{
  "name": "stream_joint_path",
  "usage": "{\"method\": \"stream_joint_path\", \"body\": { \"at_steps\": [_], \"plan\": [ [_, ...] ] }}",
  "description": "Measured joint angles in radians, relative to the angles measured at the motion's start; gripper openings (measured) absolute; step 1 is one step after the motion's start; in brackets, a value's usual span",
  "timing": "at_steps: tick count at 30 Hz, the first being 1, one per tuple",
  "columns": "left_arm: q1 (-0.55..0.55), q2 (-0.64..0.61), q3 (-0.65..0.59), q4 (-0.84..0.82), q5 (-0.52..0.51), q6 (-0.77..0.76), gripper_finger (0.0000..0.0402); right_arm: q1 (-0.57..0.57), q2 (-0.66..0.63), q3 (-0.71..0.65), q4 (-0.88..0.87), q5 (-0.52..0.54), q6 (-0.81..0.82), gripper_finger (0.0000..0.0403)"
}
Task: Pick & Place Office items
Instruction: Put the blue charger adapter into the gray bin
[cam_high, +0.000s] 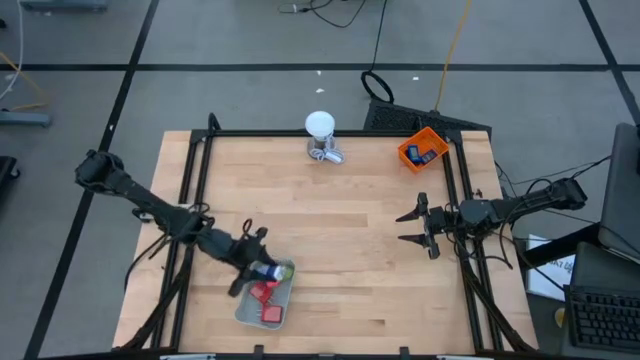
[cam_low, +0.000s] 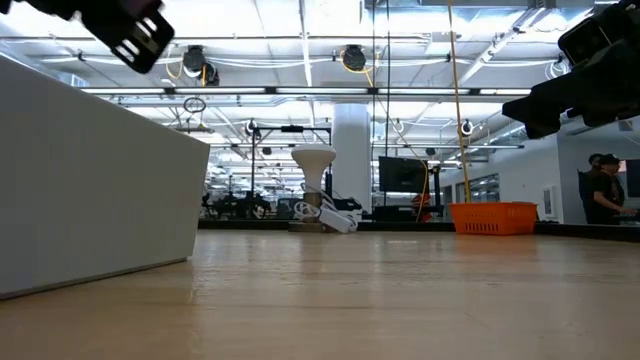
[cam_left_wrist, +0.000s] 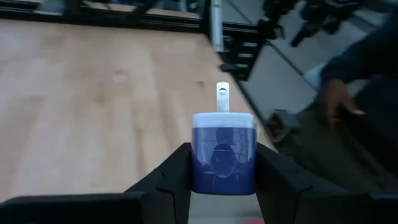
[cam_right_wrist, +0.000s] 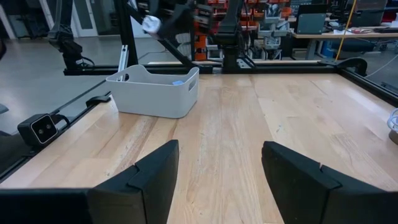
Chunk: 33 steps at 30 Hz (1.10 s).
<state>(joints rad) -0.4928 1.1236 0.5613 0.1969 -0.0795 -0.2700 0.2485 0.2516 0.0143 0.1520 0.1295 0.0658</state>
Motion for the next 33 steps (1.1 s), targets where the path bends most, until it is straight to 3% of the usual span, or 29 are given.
{"method": "stream_joint_path", "body": {
  "at_steps": [3,12,23,33],
  "plan": [
    [-0.05,0.0,0.0,0.025,-0.004,-0.022,0.0135,0.0,0.0,0.0,0.0,0.0,0.0,0.022],
    [-0.193,0.0,0.001,0.047,-0.149,-0.06,0.014,0.0,0.0,0.0,0.0,0.0,0.0,0.022],
    [-0.33,0.015,0.001,-0.067,-0.319,-0.299,0.0146,0.0,0.0,0.0,0.0,0.0,0.0,0.022],
    [-0.354,0.072,0.003,-0.1,-0.29,-0.462,0.0134,0.0,0.0,0.0,0.0,0.0,0.0,0.022]
  ]
}}
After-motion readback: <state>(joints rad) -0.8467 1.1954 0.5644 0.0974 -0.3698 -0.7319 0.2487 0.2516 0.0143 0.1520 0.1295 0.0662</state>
